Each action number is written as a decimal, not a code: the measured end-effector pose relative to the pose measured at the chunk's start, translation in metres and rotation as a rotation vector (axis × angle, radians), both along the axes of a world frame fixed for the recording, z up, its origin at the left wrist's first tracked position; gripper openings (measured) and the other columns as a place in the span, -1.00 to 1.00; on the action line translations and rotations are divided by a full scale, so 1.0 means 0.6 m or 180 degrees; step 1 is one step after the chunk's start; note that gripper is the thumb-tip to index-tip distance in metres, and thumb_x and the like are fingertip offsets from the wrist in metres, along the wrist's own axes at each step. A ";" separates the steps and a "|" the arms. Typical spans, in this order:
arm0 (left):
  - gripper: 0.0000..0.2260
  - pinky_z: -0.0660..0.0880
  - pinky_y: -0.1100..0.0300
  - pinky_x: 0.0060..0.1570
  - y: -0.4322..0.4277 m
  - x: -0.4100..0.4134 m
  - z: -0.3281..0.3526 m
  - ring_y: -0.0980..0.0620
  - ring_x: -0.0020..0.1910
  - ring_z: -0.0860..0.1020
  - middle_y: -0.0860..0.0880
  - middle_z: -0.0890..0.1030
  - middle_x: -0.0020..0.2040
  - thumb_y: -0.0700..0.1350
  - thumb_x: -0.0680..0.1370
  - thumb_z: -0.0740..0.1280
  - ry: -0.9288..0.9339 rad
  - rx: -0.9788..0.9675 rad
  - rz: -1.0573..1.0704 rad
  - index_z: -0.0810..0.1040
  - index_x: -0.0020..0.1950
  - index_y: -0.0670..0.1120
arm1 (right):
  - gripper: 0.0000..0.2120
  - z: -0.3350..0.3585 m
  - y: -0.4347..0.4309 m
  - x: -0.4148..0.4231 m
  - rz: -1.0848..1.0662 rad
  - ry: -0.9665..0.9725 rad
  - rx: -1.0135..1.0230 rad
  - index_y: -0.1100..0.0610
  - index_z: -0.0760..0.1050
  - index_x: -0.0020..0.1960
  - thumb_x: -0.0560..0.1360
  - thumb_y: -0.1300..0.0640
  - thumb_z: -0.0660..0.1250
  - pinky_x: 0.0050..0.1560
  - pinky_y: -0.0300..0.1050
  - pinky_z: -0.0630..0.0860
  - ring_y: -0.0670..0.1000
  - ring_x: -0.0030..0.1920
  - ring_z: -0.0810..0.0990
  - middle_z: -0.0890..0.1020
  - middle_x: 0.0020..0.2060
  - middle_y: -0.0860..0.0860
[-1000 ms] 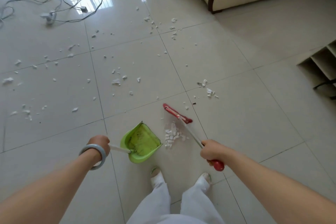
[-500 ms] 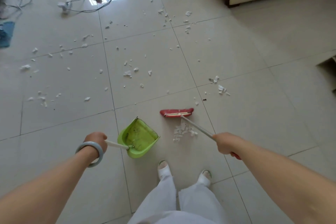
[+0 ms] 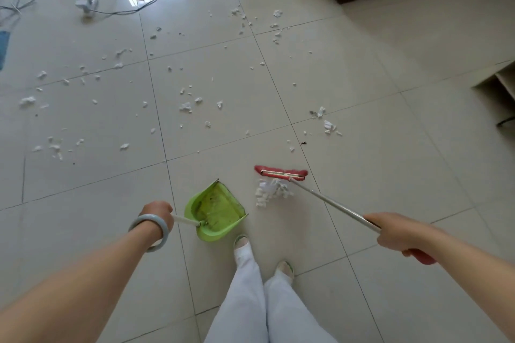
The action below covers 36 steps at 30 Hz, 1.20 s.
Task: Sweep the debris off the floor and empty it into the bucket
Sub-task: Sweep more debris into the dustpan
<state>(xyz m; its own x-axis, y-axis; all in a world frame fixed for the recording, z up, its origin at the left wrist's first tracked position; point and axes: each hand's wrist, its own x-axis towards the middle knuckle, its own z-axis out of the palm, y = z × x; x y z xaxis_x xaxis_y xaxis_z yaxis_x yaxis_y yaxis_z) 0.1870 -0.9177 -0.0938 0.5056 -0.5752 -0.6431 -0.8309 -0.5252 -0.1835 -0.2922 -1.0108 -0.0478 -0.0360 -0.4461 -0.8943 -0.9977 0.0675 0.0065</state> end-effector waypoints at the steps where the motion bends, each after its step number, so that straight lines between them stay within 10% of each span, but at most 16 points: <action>1: -0.70 0.51 0.18 0.16 -0.003 -0.008 -0.006 -0.05 0.15 0.58 -0.07 0.61 0.16 -0.22 0.58 0.15 0.0010 0.0017 -0.0031 0.58 0.22 -0.08 | -0.55 -0.004 0.007 -0.004 -0.0118 -0.0063 0.0021 -0.16 0.42 0.00 0.27 0.24 0.00 -0.45 -0.16 0.43 0.07 -0.42 0.49 0.51 -0.19 0.07; 6: -0.69 0.50 0.18 0.16 0.002 -0.046 -0.036 -0.06 0.16 0.58 -0.06 0.62 0.17 -0.22 0.55 0.17 0.0089 0.0149 -0.0211 0.60 0.20 -0.04 | -0.79 -0.031 0.023 0.032 -0.0833 -0.0375 -0.0057 0.18 0.40 -0.01 0.43 0.31 0.07 -0.48 -0.20 0.41 0.04 -0.47 0.44 0.47 -0.31 0.13; 15: -0.71 0.51 0.16 0.11 -0.021 -0.079 -0.084 -0.08 0.14 0.59 -0.09 0.63 0.13 -0.24 0.55 0.15 0.0246 0.0354 -0.0813 0.60 0.15 -0.11 | -0.81 -0.106 0.114 0.190 -0.0959 -0.0475 0.0187 0.18 0.33 0.11 0.51 0.27 0.09 -0.38 -0.24 0.41 0.09 -0.16 0.50 0.43 -0.24 0.05; 22: -0.73 0.52 0.16 0.08 -0.027 -0.092 -0.096 -0.09 0.16 0.59 -0.11 0.61 0.16 -0.25 0.57 0.14 0.0341 0.0287 -0.1074 0.57 0.18 -0.14 | -0.36 -0.070 0.275 0.327 -0.0952 -0.0726 0.0607 0.08 0.00 0.56 0.50 0.28 0.04 -0.03 -0.11 0.54 0.08 -0.08 0.49 0.33 0.34 0.19; 27: -0.72 0.52 0.16 0.07 -0.012 -0.088 -0.087 -0.09 0.15 0.59 -0.11 0.61 0.17 -0.24 0.60 0.12 0.0436 0.0318 -0.1259 0.55 0.21 -0.17 | -0.43 -0.026 0.318 0.359 -0.1665 -0.1036 0.0564 -0.03 0.29 0.39 0.42 0.27 0.00 -0.44 -0.15 0.52 0.01 -0.46 0.47 0.49 -0.14 0.14; 36: -0.70 0.52 0.19 0.05 0.019 -0.016 -0.064 -0.04 0.15 0.59 -0.06 0.59 0.17 -0.23 0.62 0.07 0.0360 0.0468 -0.1659 0.54 0.21 -0.17 | -0.51 0.075 0.356 0.349 -0.1802 -0.1139 0.0419 -0.12 0.47 0.19 0.31 0.09 0.07 -0.51 -0.19 0.47 -0.03 -0.49 0.44 0.45 -0.38 0.01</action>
<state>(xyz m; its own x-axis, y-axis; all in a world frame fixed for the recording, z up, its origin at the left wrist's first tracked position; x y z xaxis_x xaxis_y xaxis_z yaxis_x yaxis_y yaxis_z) 0.1776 -0.9065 -0.1323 0.1011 -0.6309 -0.7692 -0.9929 -0.0147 -0.1184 -0.0826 -0.7971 -0.0031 0.0763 -0.3324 -0.9400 -0.7511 0.6009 -0.2734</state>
